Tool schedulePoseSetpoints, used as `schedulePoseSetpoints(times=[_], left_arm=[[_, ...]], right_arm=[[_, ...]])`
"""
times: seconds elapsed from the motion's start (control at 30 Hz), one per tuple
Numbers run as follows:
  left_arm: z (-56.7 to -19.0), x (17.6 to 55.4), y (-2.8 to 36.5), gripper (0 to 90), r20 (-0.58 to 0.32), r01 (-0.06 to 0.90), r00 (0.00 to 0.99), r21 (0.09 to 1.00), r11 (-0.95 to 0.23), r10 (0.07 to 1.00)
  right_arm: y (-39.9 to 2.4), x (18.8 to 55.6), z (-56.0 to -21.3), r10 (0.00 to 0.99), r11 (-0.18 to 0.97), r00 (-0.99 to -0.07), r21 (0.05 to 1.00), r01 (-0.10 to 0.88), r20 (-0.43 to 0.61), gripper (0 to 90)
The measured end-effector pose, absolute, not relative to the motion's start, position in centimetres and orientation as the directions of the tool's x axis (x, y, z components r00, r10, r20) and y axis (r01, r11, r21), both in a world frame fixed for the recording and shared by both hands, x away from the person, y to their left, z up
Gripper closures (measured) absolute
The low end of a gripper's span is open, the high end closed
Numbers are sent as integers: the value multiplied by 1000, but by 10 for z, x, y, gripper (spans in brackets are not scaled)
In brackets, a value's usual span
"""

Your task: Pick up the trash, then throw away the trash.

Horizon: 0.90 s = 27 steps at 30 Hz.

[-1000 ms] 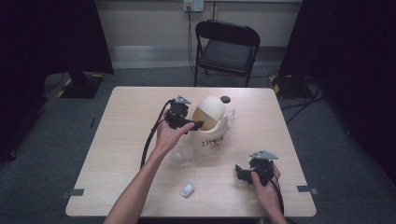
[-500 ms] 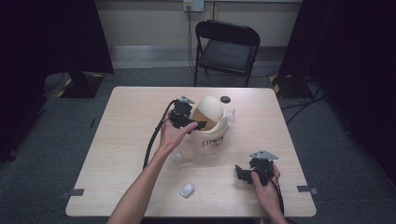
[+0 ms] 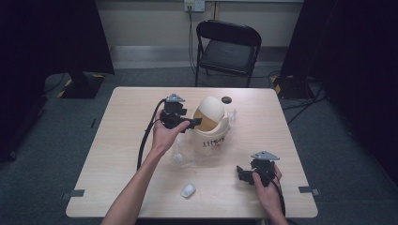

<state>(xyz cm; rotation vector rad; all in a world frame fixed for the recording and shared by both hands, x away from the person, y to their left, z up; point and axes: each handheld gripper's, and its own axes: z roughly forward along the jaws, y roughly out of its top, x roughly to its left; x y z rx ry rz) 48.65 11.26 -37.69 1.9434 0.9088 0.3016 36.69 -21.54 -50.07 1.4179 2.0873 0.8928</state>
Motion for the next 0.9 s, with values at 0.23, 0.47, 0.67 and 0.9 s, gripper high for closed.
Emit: schedulePoseSetpoints(times=[0.23, 0.47, 0.67, 0.9], left_arm=[[-375, 470, 137, 194, -107, 442, 691, 846, -300, 715], [-375, 452, 161, 194, -108, 427, 670, 866, -262, 734], [-384, 441, 174, 200, -152, 454, 650, 863, -220, 745], [-399, 429, 186, 209, -143, 484, 622, 843, -234, 770]], right_arm=[[-215, 367, -501, 932, 258, -362, 730, 633, -15, 94], [-215, 367, -501, 932, 258, -362, 730, 633, -15, 94], [-215, 367, -501, 932, 258, -362, 730, 633, -15, 94], [-215, 367, -501, 932, 258, -362, 730, 633, -15, 94]])
